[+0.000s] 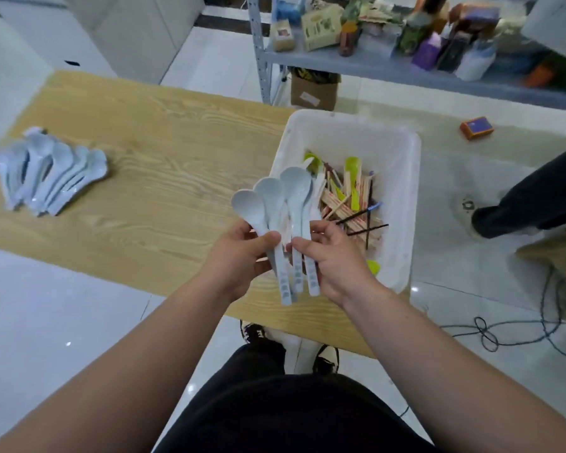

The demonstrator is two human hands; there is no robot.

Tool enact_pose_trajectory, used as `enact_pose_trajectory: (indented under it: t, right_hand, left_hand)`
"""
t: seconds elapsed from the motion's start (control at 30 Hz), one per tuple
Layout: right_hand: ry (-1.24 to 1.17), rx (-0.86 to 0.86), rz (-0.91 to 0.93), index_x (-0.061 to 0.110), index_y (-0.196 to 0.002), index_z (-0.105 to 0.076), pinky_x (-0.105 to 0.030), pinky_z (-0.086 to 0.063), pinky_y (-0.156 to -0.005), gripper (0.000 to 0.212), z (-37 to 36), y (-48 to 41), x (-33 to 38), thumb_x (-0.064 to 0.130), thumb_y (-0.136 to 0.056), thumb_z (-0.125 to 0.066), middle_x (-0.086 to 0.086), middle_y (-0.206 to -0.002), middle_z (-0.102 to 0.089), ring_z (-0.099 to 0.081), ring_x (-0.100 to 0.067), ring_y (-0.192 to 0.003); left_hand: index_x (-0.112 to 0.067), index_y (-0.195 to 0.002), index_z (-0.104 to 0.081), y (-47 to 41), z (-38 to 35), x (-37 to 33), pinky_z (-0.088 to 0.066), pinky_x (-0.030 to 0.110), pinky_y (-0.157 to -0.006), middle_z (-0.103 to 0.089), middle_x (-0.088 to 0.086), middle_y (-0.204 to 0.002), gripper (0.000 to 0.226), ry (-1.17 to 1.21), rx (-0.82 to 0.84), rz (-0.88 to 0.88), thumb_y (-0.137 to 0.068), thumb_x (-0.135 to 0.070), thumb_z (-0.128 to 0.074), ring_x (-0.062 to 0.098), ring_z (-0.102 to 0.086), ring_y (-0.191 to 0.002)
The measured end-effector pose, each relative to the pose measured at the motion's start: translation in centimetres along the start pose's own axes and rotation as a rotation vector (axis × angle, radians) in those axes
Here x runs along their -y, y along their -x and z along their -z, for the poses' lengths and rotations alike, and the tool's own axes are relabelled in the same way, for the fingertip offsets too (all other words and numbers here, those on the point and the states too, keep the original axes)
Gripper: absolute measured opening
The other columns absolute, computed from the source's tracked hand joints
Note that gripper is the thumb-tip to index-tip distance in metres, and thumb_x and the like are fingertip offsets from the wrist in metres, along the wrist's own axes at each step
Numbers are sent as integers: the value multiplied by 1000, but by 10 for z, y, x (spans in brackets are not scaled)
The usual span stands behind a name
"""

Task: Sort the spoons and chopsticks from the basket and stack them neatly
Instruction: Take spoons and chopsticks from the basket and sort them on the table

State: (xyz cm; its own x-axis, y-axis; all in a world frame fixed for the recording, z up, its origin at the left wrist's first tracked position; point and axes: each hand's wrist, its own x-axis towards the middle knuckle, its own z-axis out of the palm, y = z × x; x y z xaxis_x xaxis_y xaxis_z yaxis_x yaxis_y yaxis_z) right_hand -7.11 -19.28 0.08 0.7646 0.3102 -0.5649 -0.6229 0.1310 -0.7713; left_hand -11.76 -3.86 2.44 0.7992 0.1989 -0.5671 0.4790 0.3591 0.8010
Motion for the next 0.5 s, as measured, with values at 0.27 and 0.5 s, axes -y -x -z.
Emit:
enact_pose_trajectory:
  t: [0.27, 0.5]
  right_hand:
    - [189, 202, 0, 17, -105, -53, -51, -59, -84, 31, -60, 25, -44, -2, -88, -71, -9, -91, -77, -74, -29, -86]
    - [391, 304, 52, 20, -108, -53, -59, -56, -89, 32, -166, 46, -85, 6, -88, -73, -7, -97, -78, -75, -32, -89]
  left_hand:
    - [-8, -109, -62, 64, 70, 26, -60, 42, -72, -70, 9, -93, 17, 191, -306, -65, -94, -1, -63, 21, -72, -75]
    - [-4, -122, -59, 102, 167, 29, -61, 41, -71, -73, 18, -108, 29, 241, -350, -145, -94, -2, -65, 34, -74, -93]
